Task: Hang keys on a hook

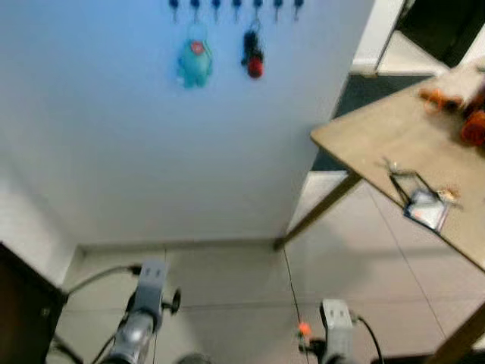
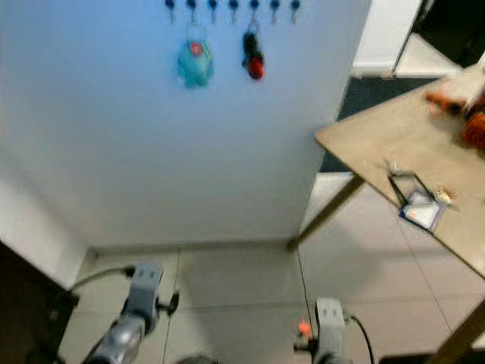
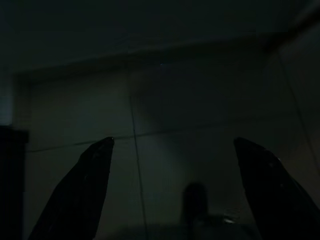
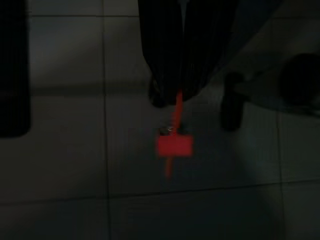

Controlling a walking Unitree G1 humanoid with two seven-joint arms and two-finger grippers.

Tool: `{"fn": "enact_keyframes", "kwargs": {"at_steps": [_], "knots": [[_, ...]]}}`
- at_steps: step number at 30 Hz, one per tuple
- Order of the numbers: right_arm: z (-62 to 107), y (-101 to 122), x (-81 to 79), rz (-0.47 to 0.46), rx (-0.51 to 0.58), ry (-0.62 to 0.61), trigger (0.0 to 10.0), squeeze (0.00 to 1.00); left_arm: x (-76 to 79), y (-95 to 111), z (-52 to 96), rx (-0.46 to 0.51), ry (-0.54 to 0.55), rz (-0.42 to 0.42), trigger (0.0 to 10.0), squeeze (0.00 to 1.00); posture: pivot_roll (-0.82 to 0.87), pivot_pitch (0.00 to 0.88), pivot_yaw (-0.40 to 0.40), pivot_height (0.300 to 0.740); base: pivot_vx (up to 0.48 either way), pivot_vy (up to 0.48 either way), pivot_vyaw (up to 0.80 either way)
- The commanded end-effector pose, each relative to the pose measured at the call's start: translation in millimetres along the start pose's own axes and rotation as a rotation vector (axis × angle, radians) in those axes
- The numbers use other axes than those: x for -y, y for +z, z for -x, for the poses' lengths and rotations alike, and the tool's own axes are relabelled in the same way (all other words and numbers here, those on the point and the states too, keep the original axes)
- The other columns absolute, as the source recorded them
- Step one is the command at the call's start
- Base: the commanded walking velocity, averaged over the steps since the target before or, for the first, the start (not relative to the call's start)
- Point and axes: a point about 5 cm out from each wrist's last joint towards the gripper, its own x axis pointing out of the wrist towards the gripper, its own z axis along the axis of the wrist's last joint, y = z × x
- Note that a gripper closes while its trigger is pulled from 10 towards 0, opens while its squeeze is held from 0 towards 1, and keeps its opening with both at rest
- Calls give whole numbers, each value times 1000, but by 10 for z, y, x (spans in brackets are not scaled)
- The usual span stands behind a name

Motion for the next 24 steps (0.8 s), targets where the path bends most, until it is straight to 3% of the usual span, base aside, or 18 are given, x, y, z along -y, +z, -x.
{"fn": "enact_keyframes", "kwargs": {"at_steps": [1, 12, 17, 24], "knots": [[3, -14, -3, -1, -3, 2, 10000, 0, 25, -38, 6, -21, -3, 2, 10000, 0, 91, 35, -42, 740, 0, 0, 800], [-2, 6, -6, -12, 7, -10, 10000, 0, 55, 8, -16, -16, -19, -16, 10000, 0, 86, 40, -37, 740, 0, 0, 772], [10, -1, 50, -68, 19, -53, 10000, 0, 90, 47, -31, -3, -42, -7, 10000, 0, 81, 49, -37, 740, 0, 0, 0], [15, 4, 73, -63, 24, -59, 10000, 0, 150, 105, -50, 18, -72, 2, 10000, 0, 82, 56, -41, 740, 0, 0, 0]]}}
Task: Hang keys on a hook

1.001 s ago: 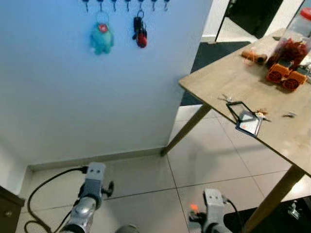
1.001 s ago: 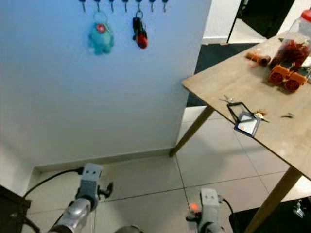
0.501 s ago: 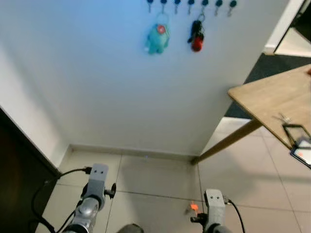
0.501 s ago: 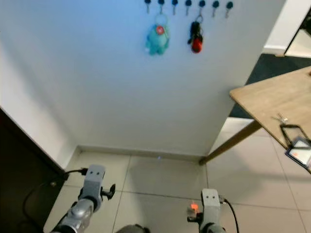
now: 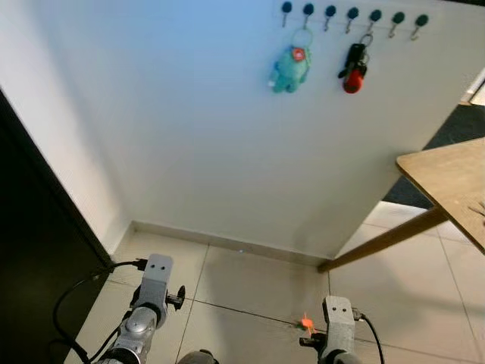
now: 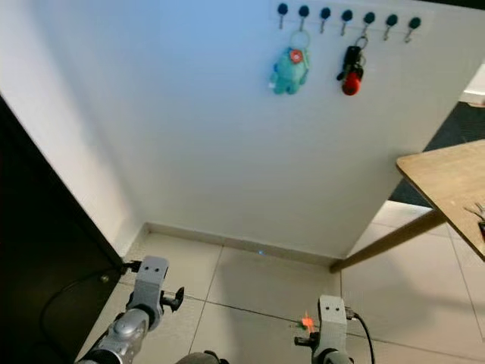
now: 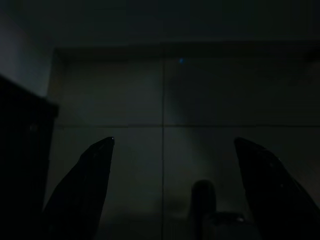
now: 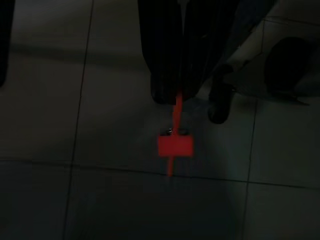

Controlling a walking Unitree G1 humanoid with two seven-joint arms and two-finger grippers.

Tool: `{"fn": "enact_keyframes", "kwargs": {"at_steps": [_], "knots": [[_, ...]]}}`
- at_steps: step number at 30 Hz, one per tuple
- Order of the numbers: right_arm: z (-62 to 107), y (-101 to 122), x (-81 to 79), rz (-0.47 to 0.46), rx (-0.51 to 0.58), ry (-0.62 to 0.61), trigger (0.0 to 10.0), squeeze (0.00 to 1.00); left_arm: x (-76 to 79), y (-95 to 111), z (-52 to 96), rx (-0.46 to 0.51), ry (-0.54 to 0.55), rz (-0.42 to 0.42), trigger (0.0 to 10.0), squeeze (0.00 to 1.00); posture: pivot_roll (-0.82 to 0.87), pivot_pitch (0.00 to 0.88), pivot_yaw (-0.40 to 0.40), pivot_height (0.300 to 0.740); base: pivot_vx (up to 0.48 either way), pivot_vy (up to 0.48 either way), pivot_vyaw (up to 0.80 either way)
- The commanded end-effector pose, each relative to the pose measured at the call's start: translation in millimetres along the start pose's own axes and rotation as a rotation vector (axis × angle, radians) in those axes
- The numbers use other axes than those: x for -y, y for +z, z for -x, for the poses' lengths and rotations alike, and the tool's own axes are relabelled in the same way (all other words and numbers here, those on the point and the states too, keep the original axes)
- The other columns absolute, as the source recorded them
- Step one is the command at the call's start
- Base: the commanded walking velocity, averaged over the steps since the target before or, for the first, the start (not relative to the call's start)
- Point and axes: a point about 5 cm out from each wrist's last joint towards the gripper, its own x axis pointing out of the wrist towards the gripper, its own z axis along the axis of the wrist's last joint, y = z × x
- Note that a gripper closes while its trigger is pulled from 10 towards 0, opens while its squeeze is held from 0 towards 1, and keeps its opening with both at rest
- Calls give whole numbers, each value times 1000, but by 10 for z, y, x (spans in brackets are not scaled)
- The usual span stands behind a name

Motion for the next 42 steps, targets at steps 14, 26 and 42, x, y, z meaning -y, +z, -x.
{"fn": "enact_keyframes", "kwargs": {"at_steps": [14, 26, 42], "knots": [[5, 22, 41, -27, 21, -20, 10000, 0, 81, 36, -15, 17, -44, 16, 10000, 0, 80, 60, -39, 740, 187, 0, 0], [4, 20, 35, -29, 20, -17, 10000, 0, 81, 31, -12, 17, -47, 22, 10000, 0, 78, 60, -41, 740, 442, 0, 0], [2, 19, 20, -29, 20, -9, 10000, 0, -22, 52, 0, 45, 27, 27, 10000, 0, 81, 62, -40, 740, 106, 0, 0]]}}
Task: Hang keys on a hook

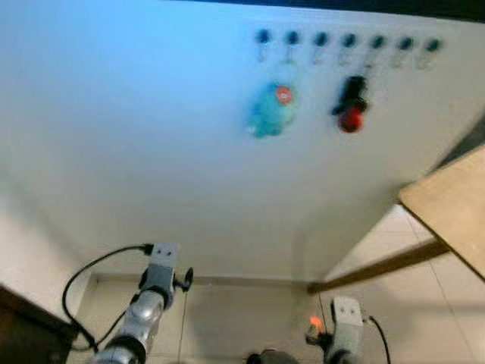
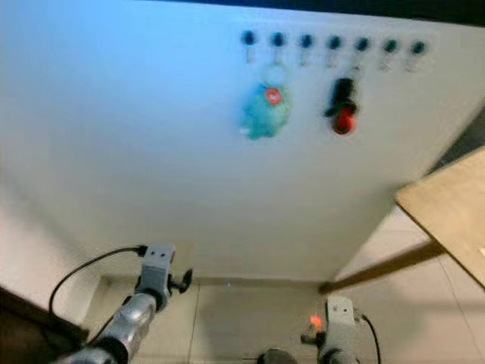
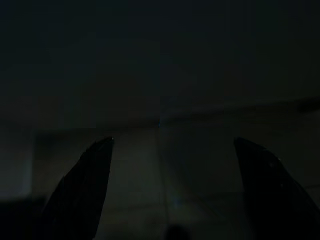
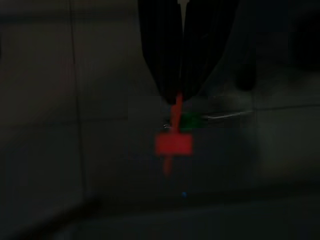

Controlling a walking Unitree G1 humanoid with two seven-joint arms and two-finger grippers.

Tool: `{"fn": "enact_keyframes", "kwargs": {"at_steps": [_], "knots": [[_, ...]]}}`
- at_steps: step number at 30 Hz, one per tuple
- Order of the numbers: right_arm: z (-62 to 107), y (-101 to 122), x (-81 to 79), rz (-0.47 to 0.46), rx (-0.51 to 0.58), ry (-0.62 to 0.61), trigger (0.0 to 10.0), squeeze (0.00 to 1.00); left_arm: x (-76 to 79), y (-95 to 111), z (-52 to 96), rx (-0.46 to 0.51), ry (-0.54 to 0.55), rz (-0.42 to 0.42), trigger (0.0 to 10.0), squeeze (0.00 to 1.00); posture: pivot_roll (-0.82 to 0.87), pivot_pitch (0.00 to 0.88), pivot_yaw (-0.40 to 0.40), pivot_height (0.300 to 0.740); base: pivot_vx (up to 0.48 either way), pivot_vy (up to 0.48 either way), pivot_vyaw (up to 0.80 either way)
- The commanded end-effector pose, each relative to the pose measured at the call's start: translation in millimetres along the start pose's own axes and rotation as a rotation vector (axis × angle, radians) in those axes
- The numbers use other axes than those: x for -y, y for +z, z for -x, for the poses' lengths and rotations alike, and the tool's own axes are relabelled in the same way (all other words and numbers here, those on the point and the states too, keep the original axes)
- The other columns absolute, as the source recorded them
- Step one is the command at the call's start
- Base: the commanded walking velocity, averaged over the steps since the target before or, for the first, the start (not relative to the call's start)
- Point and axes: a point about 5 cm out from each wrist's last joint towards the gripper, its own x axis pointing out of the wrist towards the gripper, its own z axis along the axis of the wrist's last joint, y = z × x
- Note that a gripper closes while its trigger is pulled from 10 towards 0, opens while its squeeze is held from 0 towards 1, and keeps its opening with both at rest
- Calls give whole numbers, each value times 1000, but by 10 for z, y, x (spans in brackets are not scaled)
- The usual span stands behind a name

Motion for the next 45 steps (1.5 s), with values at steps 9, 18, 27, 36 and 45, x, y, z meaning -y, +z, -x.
{"fn": "enact_keyframes", "kwargs": {"at_steps": [9, 18, 27, 36, 45], "knots": [[25, -75, 7, 21, -19, 15, 10000, 0, -78, -7, 8, -1, 51, 35, 10000, 0, 80, 60, -41, 740, 0, -242, 0], [-46, 214, -215, 118, 86, 187, 10000, 0, -136, 37, -8, 4, 128, 72, 10000, 0, 76, 49, -38, 740, 0, -135, 0], [38, 1225, -533, 265, 516, 354, 10000, 0, -266, 229, -47, 76, 219, 154, 10000, 0, 68, 48, -35, 740, 0, 0, 0], [525, 2286, -566, 402, 997, 189, 10000, 0, -108, 733, -73, 350, 64, 43, 10000, 0, 63, 64, -46, 740, 0, 0, 0], [1045, 2698, -651, 515, 1287, -3, 10000, 0, 310, 1186, 259, 664, -350, -102, 10000, 0, 55, 83, -53, 740, 0, 0, 0]]}}
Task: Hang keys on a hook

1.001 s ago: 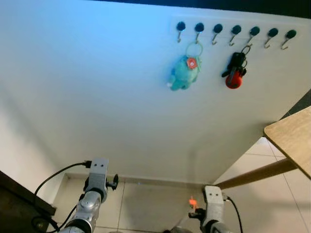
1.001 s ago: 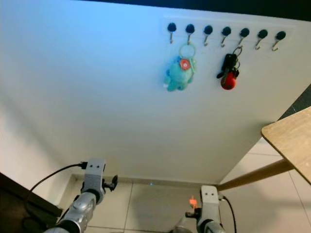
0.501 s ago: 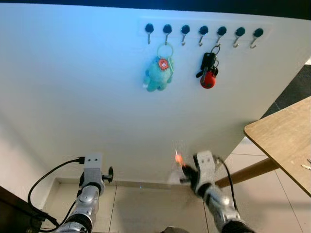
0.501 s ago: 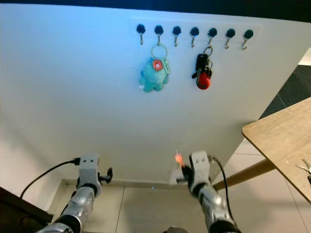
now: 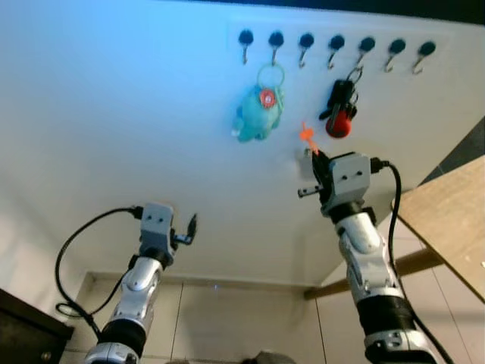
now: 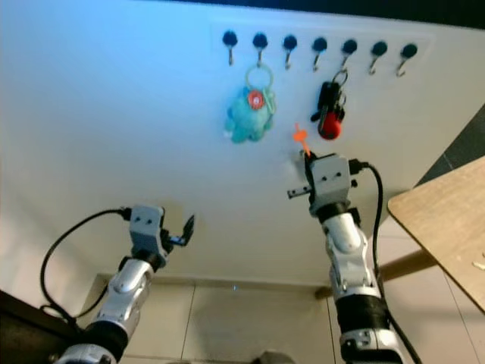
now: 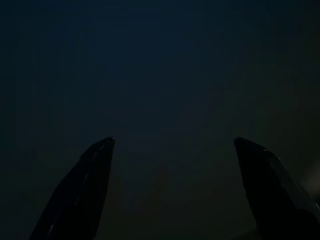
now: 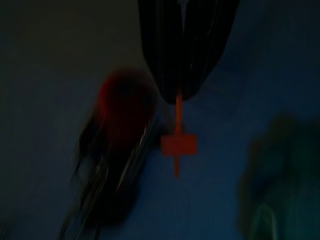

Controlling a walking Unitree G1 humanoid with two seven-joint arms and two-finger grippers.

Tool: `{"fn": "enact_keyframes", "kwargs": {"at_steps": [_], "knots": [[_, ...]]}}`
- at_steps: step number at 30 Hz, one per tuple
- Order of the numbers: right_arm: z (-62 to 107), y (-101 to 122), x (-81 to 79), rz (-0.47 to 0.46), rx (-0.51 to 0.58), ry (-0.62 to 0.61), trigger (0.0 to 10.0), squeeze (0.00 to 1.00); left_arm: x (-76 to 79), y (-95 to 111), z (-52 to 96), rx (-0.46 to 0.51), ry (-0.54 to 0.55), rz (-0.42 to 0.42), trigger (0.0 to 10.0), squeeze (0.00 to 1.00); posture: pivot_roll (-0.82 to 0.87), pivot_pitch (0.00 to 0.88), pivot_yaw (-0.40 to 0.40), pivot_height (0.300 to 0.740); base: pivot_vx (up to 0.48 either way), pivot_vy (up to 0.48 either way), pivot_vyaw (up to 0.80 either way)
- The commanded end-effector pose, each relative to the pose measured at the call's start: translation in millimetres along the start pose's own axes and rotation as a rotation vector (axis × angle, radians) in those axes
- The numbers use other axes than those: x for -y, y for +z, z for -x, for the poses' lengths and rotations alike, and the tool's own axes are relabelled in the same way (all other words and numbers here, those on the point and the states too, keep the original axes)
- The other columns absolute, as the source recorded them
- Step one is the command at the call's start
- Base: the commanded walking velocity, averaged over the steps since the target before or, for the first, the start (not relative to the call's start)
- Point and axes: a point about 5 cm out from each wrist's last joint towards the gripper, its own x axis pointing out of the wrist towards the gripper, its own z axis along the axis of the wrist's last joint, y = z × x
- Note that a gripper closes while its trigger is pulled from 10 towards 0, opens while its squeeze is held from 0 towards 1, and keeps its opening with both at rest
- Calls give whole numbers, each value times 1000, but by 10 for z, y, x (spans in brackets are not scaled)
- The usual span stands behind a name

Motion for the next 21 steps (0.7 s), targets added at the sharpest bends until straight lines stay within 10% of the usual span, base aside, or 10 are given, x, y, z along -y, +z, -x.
{"fn": "enact_keyframes", "kwargs": {"at_steps": [1, 13, 21], "knots": [[15, 53, 5, 42, 14, -24, 10000, 0, 85, 108, 13, 39, -82, 4, 10000, 0, 54, 85, -55, 740, 0, 0, 0], [315, -240, -297, 40, -159, -7, 10000, 0, 290, 283, 133, 56, -314, -77, 10000, 0, 55, 90, -62, 740, 0, 0, 0], [233, 73, -267, 268, 29, -42, 10000, 0, 193, 520, 50, 145, -202, -82, 10000, 0, 47, 88, -60, 740, 0, 0, 0]]}}
